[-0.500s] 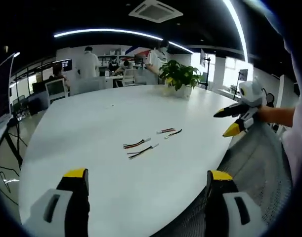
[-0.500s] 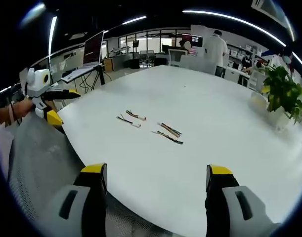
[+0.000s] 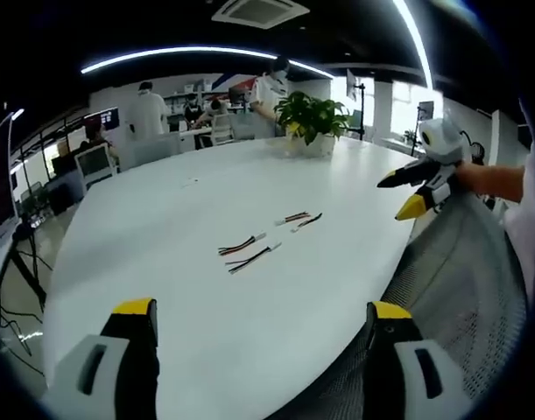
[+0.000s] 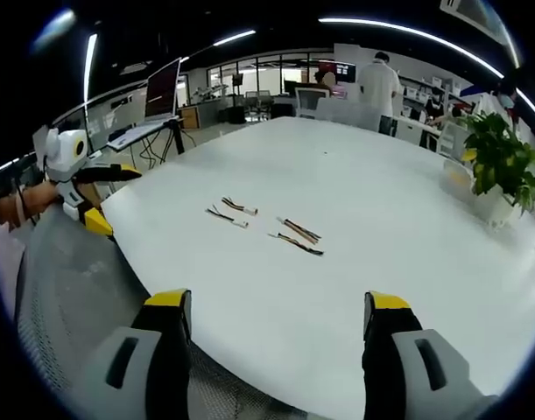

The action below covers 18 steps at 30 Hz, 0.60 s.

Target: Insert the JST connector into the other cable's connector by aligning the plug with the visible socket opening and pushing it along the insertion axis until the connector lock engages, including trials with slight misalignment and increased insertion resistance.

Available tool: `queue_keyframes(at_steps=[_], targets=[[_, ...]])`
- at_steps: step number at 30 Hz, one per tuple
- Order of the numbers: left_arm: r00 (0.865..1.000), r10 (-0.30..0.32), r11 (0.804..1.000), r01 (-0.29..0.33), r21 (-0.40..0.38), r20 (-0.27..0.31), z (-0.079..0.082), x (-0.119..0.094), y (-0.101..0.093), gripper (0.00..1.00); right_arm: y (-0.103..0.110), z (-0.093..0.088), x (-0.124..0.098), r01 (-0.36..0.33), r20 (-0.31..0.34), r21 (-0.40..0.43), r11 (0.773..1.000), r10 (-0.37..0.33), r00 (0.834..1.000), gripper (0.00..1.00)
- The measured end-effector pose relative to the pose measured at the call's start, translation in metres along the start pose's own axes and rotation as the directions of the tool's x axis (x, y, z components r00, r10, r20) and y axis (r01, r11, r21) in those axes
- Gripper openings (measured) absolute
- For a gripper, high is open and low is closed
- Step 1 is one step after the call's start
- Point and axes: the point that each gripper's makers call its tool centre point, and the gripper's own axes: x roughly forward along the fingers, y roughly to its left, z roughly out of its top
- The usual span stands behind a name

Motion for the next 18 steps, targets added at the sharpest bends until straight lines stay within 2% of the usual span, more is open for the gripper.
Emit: queue_keyframes(at_steps=[3,6,18], targets=[[1.000,0.005,1.000,-0.004,-0.022,0.009,0.0008,-0.0005,0.0021,0.98,0.0008,-0.0006,0.0000,-0.001,-0.004,-0.009,1.000,0.001,1.000,0.79],[1.000,-0.001,1.000,0.001,-0.007,0.001,-0.0006,0.0005,0.0001,0.98,-0.0026,0.0001,-0.0009,0.019,-0.001,-0.017,1.000,-0.019,1.000,0.81],[0.999,-0.016,1.000,0.017,0.023,-0.030,-0.0061,0.0029,-0.0038,0.98,-0.0012,-0.0017,0.0000,0.013,-0.015,-0.033,0.999,-0.013,1.000,0.79]])
